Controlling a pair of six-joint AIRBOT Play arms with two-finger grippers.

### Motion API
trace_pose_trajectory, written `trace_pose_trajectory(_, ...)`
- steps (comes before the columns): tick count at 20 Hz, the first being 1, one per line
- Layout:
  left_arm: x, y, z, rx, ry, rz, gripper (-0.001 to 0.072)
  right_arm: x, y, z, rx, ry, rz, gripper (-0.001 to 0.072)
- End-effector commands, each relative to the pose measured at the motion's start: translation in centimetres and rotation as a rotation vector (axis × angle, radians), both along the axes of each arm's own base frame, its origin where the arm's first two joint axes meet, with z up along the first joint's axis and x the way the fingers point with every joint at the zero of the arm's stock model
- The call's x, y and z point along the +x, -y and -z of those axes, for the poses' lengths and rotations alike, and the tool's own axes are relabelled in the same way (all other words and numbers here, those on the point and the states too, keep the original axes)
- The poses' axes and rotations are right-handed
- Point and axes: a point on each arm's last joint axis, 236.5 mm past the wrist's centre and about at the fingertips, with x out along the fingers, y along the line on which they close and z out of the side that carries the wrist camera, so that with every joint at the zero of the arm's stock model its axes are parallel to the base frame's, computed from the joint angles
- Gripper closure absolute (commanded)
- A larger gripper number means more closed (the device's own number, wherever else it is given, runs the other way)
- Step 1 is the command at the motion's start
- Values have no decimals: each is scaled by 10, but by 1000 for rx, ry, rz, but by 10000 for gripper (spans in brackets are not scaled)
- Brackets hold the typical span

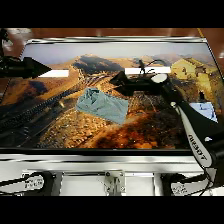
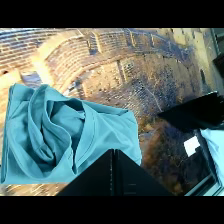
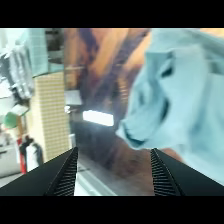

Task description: Fold the shirts.

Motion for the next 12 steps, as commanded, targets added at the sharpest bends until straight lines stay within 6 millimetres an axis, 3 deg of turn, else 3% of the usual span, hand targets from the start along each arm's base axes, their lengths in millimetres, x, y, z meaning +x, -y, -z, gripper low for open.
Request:
trace_pose_trajectory(1, -4, 0, 11, 4, -18, 11, 673, -30, 98, 42, -264, -232, 1, 140)
trace_pose_trajectory(2, -4, -2, 13, 15, -21, 10, 674, -47, 119, 62, -371, -305, -20, 128)
trace_pose_trajectory(3, -4, -2, 14, 21, -23, 9, 673, -62, 136, 81, -477, -354, -55, 55)
trace_pose_trajectory(4, -4, -3, 15, 24, -24, 9, 673, -71, 142, 94, -538, -376, -84, 44)
trace_pose_trajectory(9, -4, -3, 15, 25, -23, 9, 673, -85, 106, 154, -579, -434, -167, 44)
trace_pose_trajectory(12, -4, -3, 15, 25, -23, 9, 673, -85, 82, 175, -558, -432, -182, 44)
